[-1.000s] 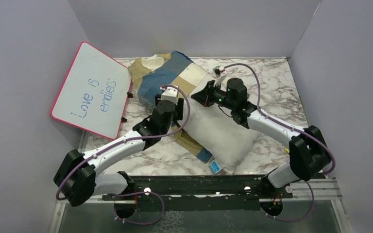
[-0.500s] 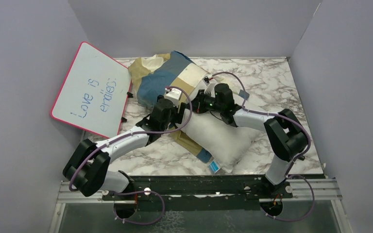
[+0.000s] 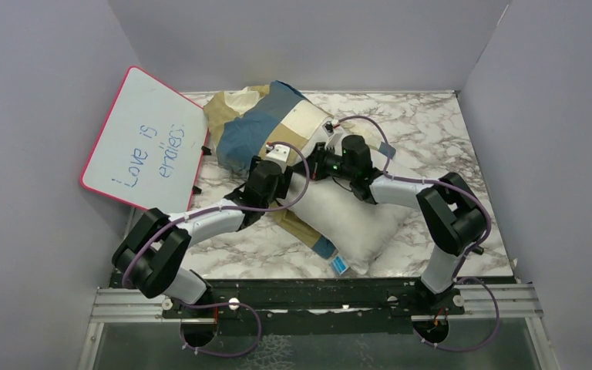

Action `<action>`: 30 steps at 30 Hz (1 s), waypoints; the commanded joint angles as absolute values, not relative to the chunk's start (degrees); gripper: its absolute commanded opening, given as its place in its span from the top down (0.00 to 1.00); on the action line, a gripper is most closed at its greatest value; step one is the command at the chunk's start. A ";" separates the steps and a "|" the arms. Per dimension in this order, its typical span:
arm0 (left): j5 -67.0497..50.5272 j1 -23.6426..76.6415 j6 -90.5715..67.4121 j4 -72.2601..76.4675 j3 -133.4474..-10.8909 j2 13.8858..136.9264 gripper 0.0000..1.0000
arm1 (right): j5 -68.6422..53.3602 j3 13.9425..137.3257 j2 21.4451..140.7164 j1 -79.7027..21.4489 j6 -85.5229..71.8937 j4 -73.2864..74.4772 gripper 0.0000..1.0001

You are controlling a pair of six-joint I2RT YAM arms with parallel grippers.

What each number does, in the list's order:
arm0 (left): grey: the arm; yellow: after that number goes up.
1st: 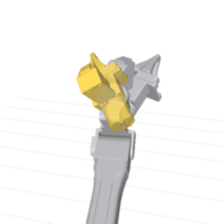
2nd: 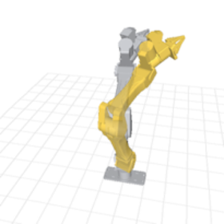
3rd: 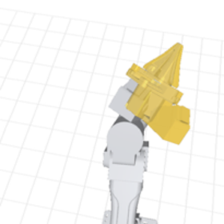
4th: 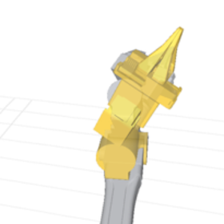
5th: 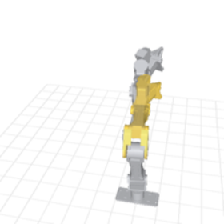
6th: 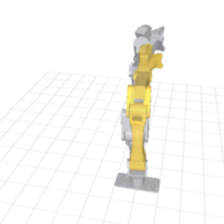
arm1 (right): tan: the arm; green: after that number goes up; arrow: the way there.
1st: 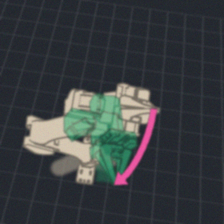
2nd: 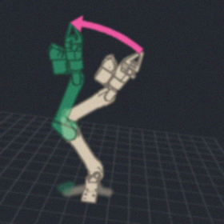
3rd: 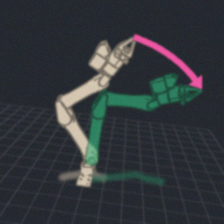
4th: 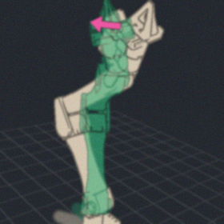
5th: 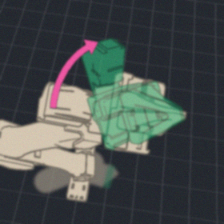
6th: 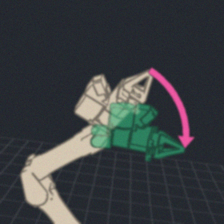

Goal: Put the pillow into the pillowcase
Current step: Stuff the pillow into the pillowcase.

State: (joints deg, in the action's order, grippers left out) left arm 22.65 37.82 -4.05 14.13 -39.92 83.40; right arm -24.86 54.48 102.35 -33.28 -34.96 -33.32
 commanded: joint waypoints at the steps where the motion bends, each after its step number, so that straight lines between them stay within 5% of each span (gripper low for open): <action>1: 29.97 37.79 -2.46 11.97 -41.56 84.71 0.35 | -22.56 52.18 103.81 -33.18 -34.40 -34.18 1.00; 11: 19.23 41.27 -1.57 10.49 -42.32 78.77 0.85 | -22.50 51.94 105.00 -33.16 -34.97 -36.27 1.00; 20: 11.96 43.10 -5.26 6.46 -41.51 76.07 0.87 | -22.44 50.83 104.85 -33.15 -36.02 -38.30 1.00; 24: 11.57 43.18 -5.62 6.11 -40.70 76.52 0.74 | -22.50 50.13 104.69 -33.14 -36.30 -39.20 1.00; 30: 15.23 43.16 -5.99 4.69 -41.73 76.76 0.72 | -22.41 49.75 104.19 -33.17 -36.29 -39.43 1.00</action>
State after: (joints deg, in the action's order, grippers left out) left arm 17.43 42.00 -4.16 6.52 -41.47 77.67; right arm -24.69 51.37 102.65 -33.28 -36.49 -41.08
